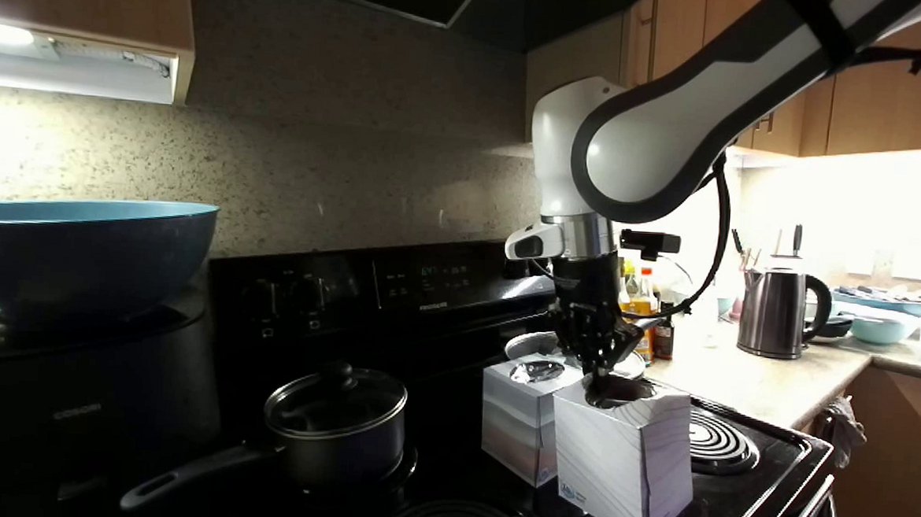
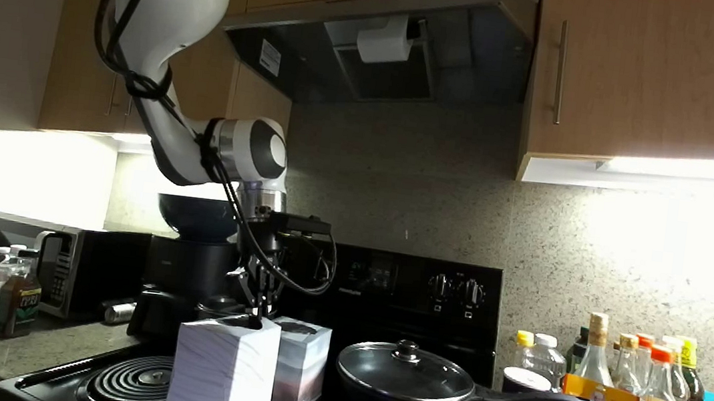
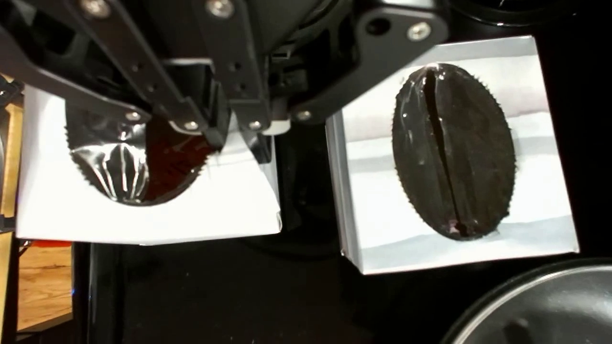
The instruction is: Turn the front and back tissue boxes to the left
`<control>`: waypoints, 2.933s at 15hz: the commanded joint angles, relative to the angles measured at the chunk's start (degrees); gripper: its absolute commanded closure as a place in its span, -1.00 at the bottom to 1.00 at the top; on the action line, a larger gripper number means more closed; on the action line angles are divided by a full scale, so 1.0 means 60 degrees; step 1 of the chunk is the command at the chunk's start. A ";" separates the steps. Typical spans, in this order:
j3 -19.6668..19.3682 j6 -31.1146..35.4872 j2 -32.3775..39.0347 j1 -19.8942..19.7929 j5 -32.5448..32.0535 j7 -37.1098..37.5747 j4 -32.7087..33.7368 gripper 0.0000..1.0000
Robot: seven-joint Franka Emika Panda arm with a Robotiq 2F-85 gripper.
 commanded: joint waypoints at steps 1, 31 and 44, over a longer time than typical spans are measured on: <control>-0.0002 0.1135 -0.0149 -0.0272 -0.0014 0.0408 -0.0455 0.94; -0.0063 0.0490 -0.1579 -0.0033 0.1228 0.0521 -0.0536 -1.00; -0.0072 -0.0020 0.1276 -0.0293 0.0978 0.0543 0.2117 -1.00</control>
